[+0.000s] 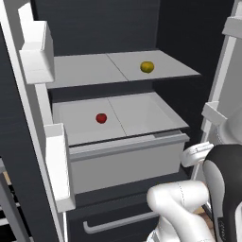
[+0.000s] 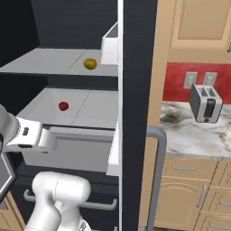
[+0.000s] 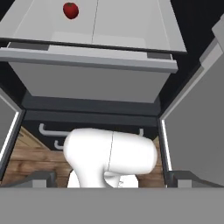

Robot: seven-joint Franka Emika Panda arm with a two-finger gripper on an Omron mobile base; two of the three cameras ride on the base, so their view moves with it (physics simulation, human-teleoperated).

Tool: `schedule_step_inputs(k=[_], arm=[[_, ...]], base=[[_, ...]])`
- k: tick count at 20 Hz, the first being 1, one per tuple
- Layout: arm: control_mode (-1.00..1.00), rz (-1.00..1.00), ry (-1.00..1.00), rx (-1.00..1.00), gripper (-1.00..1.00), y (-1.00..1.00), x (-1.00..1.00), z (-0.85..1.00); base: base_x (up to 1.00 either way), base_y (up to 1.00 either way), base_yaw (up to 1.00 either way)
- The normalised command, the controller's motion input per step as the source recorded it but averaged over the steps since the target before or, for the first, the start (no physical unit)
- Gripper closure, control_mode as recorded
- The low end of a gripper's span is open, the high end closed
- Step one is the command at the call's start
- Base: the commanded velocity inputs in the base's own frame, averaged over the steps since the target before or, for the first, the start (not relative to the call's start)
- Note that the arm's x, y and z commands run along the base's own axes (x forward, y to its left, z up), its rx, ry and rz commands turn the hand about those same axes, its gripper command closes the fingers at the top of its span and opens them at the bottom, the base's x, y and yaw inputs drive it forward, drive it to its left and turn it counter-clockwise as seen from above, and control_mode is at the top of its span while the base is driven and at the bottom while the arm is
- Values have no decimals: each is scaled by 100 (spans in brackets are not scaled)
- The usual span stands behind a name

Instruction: Open the fridge, remove the orange, tomato, and steak, and place them on any counter.

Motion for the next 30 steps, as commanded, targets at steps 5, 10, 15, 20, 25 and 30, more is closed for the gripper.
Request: schedule_step_inputs(k=[5,10,15,20,25,30], arm=[[100,0,0,0,-100,0,0,0],[-100,0,1,0,-100,3,0,0],[-100,0,-3,0,-100,36,2,5],[-100,0,-2,0,-100,32,13,19],[-100,0,-2,0,-100,36,27,0],[-100,0,-12,0,-100,20,33,0]], base=[[56,7,0],[4,3,0],[0,0,0],[0,0,0],[0,0,0],[0,0,0]])
